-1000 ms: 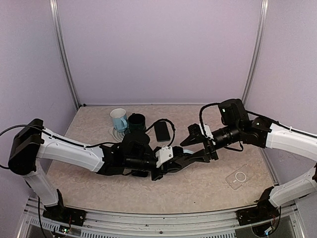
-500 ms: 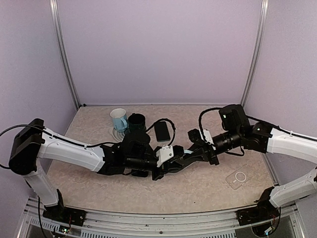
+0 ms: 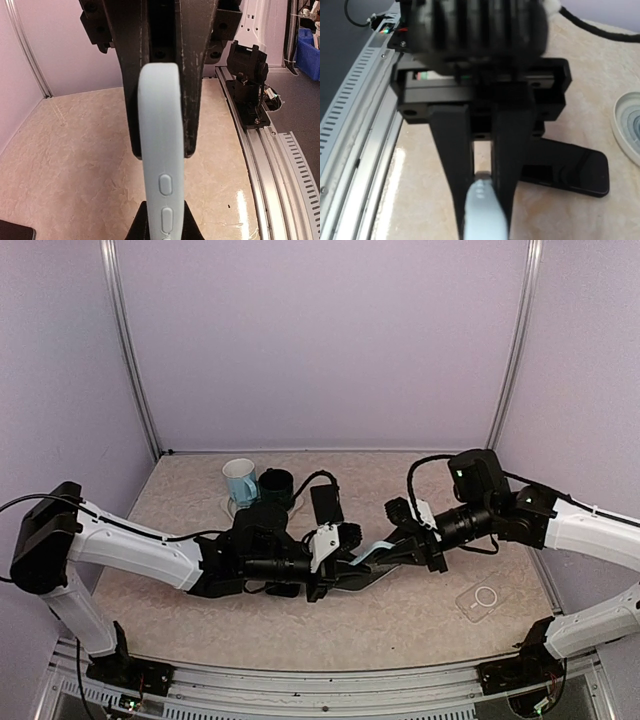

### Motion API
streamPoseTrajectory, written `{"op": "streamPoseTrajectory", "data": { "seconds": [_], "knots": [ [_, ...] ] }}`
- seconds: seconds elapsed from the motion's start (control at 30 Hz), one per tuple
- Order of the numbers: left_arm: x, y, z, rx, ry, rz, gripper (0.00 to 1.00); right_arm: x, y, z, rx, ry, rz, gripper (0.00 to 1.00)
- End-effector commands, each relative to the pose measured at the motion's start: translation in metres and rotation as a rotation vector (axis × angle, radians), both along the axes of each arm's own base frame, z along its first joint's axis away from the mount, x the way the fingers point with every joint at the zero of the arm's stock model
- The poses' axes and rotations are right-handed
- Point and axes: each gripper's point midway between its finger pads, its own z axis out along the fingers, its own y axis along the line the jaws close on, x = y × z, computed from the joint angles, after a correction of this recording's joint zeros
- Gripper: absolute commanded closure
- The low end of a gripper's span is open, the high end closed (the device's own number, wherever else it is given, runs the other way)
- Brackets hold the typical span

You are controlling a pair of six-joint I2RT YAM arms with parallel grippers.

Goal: Put the phone into the phone case

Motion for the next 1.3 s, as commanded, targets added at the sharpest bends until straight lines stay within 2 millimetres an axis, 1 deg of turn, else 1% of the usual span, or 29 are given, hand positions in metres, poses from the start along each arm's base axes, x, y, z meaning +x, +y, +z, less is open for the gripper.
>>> {"op": "streamPoseTrajectory", "data": {
  "seconds": [0.0,0.03,0.07,0.1,0.13,0.2,0.3,0.37,0.4,0.5,0.57,0.7,0.73,0.83,0.97,1.0,1.03,1.07,1.1,1.13,1.17,1.2,1.27],
  "knots": [
    [0.007,-0.003,0.007,-0.058,0.032,0.035,1.0,0.005,0.004,0.025,0.103,-0.049,-0.029,0.83],
    [0.009,-0.002,0.011,-0.08,0.033,0.046,1.0,0.011,0.003,0.023,0.109,-0.04,-0.074,0.71],
    [0.01,0.0,0.018,-0.112,0.035,0.052,1.0,0.018,0.001,0.021,0.12,-0.026,-0.124,0.54],
    [0.011,0.003,0.026,-0.152,0.043,0.053,1.0,0.023,-0.002,0.02,0.144,-0.002,-0.161,0.43],
    [0.01,0.005,0.034,-0.193,0.053,0.044,1.0,0.026,-0.006,0.017,0.171,0.029,-0.184,0.36],
    [0.007,0.011,0.048,-0.279,0.075,0.032,1.0,0.024,-0.011,0.02,0.246,0.055,-0.181,0.3],
    [0.001,0.019,0.071,-0.382,0.077,0.012,1.0,0.009,-0.012,0.026,0.332,0.084,-0.115,0.29],
    [-0.004,0.019,0.081,-0.414,0.097,-0.016,1.0,0.004,-0.011,0.034,0.381,0.107,-0.09,0.32],
    [-0.007,0.02,0.085,-0.427,0.102,-0.035,1.0,0.003,-0.01,0.037,0.398,0.118,-0.077,0.37],
    [-0.013,0.022,0.089,-0.459,0.115,-0.067,1.0,0.001,-0.005,0.043,0.43,0.126,-0.039,0.6],
    [-0.01,0.023,0.092,-0.472,0.133,-0.065,1.0,-0.001,-0.003,0.041,0.431,0.154,-0.014,0.68],
    [-0.008,0.026,0.101,-0.512,0.14,-0.082,1.0,0.0,0.004,0.036,0.414,0.182,0.008,0.77],
    [-0.008,0.027,0.103,-0.523,0.138,-0.088,1.0,0.0,0.005,0.036,0.413,0.185,0.015,0.81],
    [-0.004,0.025,0.1,-0.519,0.165,-0.094,1.0,-0.003,0.008,0.041,0.418,0.187,0.05,0.94],
    [0.001,0.026,0.094,-0.497,0.189,-0.083,1.0,0.002,0.011,0.045,0.404,0.196,0.039,1.0],
    [0.004,0.025,0.09,-0.48,0.198,-0.067,0.95,0.005,0.011,0.046,0.403,0.195,0.021,1.0],
    [0.008,0.025,0.085,-0.46,0.208,-0.046,0.81,0.007,0.011,0.047,0.404,0.195,0.008,1.0],
    [0.013,0.026,0.079,-0.443,0.216,-0.018,0.61,0.011,0.011,0.047,0.401,0.197,-0.015,1.0],
    [0.019,0.028,0.071,-0.419,0.223,0.024,0.47,0.016,0.01,0.047,0.393,0.204,-0.051,1.0],
    [0.027,0.032,0.064,-0.398,0.225,0.074,0.38,0.023,0.009,0.045,0.382,0.217,-0.091,1.0],
    [0.039,0.038,0.06,-0.38,0.22,0.15,0.31,0.029,0.008,0.044,0.372,0.24,-0.131,1.0],
    [0.054,0.046,0.052,-0.355,0.214,0.259,0.28,0.037,0.006,0.041,0.357,0.27,-0.177,1.0],
    [0.089,0.07,0.035,-0.278,0.192,0.51,0.24,0.052,0.004,0.029,0.32,0.346,-0.26,1.0]
  ]
}}
